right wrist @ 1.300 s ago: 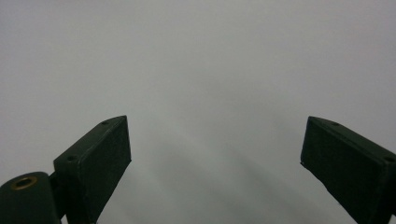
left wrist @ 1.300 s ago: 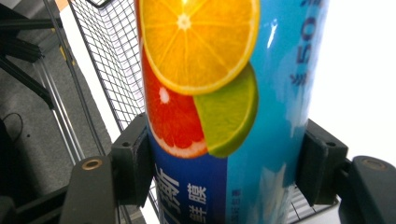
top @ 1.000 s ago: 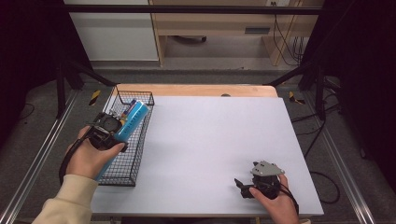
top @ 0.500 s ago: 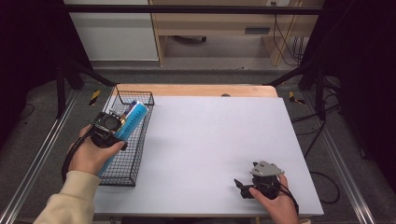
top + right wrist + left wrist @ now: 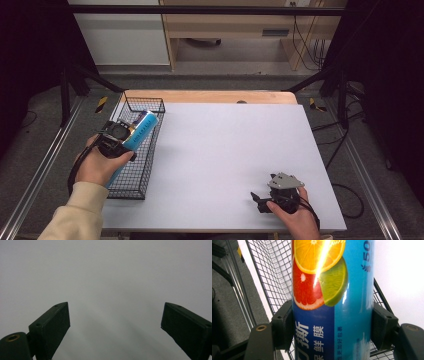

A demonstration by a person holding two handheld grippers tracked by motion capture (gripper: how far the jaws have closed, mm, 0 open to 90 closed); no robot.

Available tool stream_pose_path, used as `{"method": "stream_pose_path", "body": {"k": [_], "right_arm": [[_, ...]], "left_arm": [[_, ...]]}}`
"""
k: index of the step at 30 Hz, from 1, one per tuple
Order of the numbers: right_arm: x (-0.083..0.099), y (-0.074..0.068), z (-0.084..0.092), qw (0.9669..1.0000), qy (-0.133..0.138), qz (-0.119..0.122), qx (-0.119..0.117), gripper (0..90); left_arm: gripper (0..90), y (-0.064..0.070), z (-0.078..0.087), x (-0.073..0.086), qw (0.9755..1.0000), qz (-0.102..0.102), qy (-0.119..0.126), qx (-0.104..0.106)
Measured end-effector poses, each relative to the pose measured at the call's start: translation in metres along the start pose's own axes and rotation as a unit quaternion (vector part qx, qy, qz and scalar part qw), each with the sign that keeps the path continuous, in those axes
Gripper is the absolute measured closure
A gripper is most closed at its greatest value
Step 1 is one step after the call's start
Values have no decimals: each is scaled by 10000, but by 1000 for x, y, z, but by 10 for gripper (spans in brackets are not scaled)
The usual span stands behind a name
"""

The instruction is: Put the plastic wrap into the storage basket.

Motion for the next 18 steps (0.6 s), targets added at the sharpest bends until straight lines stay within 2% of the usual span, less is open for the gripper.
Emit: {"method": "stream_pose_path", "body": {"k": [18], "right_arm": [[0,0,0,10000,-6,8,6,88]], "left_arm": [[321,-6,-7,1,9999,125,-97,24]]}}
Point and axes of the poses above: each handheld gripper's, and its own axes: z roughly backward along the jaws, x roughly out of its underside, y roughly to its right, the point moved 2 cm from there along -z, roughly forward along the jaws, and after that the axes turned 13 degrees about x, right-handed, at the moved point
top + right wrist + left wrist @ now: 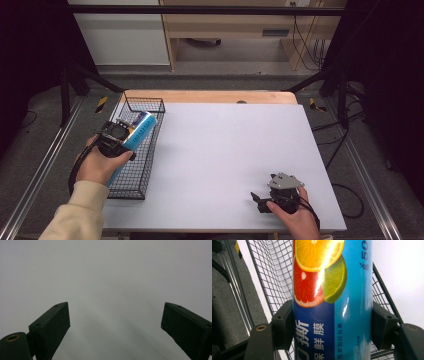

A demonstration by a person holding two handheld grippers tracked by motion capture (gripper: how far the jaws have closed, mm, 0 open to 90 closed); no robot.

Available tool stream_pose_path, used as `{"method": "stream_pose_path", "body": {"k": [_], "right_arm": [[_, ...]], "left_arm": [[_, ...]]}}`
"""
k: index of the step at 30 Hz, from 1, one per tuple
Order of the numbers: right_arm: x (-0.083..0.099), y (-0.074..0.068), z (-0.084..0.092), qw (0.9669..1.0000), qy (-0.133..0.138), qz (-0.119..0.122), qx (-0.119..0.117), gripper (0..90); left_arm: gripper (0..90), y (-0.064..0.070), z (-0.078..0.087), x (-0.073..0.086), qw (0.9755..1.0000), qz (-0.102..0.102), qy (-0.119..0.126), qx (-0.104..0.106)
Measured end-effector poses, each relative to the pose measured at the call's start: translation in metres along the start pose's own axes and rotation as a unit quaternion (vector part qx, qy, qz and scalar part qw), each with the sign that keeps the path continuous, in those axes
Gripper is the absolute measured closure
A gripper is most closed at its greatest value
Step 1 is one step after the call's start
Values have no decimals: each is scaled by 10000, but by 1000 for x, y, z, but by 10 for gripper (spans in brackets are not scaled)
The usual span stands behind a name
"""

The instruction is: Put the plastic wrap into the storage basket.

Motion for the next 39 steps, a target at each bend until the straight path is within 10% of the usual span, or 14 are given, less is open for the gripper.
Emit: {"method": "stream_pose_path", "body": {"k": [39], "right_arm": [[1,-1,-1,9999,-75,66,-49,86]], "left_arm": [[319,-13,-38,-5,9973,202,-695,-140]]}}
Point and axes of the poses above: each handheld gripper's, and its own axes: z roughly backward along the jaws, x roughly out of its underside, y roughly to its right, the point moved 2 cm from there along -z, roughly forward along the jaws, and after that the axes turned 13 degrees about x, right-handed, at the moved point
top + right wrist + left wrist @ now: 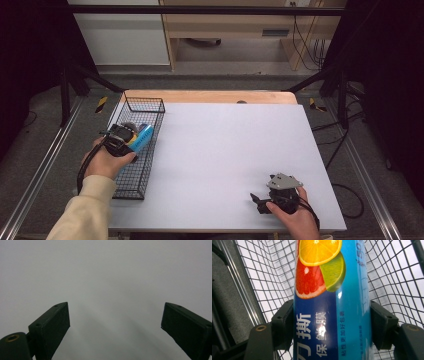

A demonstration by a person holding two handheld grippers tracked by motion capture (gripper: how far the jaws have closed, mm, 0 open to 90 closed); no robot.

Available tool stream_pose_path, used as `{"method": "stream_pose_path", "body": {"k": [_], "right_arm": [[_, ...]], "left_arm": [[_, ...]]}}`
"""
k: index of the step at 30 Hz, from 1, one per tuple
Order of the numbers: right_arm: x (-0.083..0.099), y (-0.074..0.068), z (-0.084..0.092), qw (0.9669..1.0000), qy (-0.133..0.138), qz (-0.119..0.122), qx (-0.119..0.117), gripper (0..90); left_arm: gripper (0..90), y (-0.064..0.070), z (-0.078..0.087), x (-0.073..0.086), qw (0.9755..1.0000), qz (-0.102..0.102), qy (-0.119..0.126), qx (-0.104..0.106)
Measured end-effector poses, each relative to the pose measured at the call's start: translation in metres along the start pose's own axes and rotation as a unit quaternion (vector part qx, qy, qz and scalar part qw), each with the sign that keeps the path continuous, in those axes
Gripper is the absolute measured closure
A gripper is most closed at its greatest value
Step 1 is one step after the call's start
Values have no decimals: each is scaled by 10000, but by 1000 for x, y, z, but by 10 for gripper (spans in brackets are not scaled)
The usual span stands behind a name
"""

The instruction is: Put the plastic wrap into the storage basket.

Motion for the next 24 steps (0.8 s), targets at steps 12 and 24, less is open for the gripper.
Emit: {"method": "stream_pose_path", "body": {"k": [12,24], "right_arm": [[1,0,0,10000,-31,-14,-11,86],[1,-1,-1,10000,-55,-38,-39,84]], "left_arm": [[318,0,-8,-6,9995,-40,-319,-12],[306,1,-9,-9,9993,-151,-316,-121]]}}
Point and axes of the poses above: each handheld gripper's, and its own axes: z roughly backward along the jaws, x roughly out of its underside, y roughly to its right, the point moved 2 cm from there along -z, roughly forward along the jaws, and after that the axes turned 13 degrees about x, right-handed, at the moved point
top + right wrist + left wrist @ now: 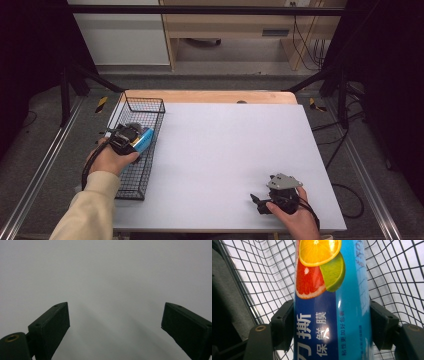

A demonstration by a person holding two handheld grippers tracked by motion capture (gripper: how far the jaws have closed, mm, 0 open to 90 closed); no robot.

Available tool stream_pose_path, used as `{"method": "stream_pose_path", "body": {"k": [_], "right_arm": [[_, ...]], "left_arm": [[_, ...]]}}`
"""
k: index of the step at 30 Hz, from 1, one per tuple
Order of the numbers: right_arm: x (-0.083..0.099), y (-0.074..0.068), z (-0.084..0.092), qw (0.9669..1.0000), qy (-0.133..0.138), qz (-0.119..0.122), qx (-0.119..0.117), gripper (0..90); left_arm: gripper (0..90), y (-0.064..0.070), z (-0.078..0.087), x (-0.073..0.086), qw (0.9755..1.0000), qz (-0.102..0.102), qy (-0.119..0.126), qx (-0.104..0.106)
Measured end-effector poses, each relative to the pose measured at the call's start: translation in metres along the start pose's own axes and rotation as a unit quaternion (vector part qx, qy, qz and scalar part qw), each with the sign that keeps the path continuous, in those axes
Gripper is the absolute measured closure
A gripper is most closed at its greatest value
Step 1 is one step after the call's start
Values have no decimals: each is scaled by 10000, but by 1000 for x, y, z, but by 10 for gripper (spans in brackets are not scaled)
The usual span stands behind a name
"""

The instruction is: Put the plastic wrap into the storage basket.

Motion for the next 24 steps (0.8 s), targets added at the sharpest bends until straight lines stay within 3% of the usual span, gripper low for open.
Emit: {"method": "stream_pose_path", "body": {"k": [4,7,10,13,16,17,18,19,20,21,24], "right_arm": [[1,0,-1,10000,-19,36,-5,83],[0,0,0,10000,-35,19,-5,83],[0,-1,-1,10000,-49,29,1,83],[1,-1,-2,10000,-38,67,16,83],[1,1,-1,10000,-42,35,71,83],[1,1,-1,10000,-29,39,83,83],[1,1,-1,10000,-29,39,83,83],[1,2,-1,10000,-43,25,84,83],[1,2,-1,9999,-26,26,102,83],[1,2,-1,9999,-26,26,102,83],[1,2,-1,9999,-12,45,102,83]], "left_arm": [[233,1,12,2,9992,-90,368,-139],[176,6,31,5,9944,-138,1010,-269],[134,24,51,7,9840,-332,1723,-325],[129,55,60,9,9715,-630,2269,-266],[117,84,58,8,9652,-979,2419,-149],[115,106,55,7,9589,-1196,2572,-45],[110,106,55,7,9589,-1196,2572,-45],[110,116,53,6,9556,-1310,2638,26],[110,135,47,4,9492,-1499,2763,113],[108,135,47,4,9492,-1499,2763,113],[106,160,32,4,9408,-1758,2877,341]]}}
Point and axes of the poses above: each handheld gripper's, and its own axes: z roughly backward along the jaws, x roughly out of its underside, y roughly to its right, the point moved 2 cm from there along -z, roughly forward along the jaws, and after that the axes turned 13 degrees about x, right-handed, at the moved point
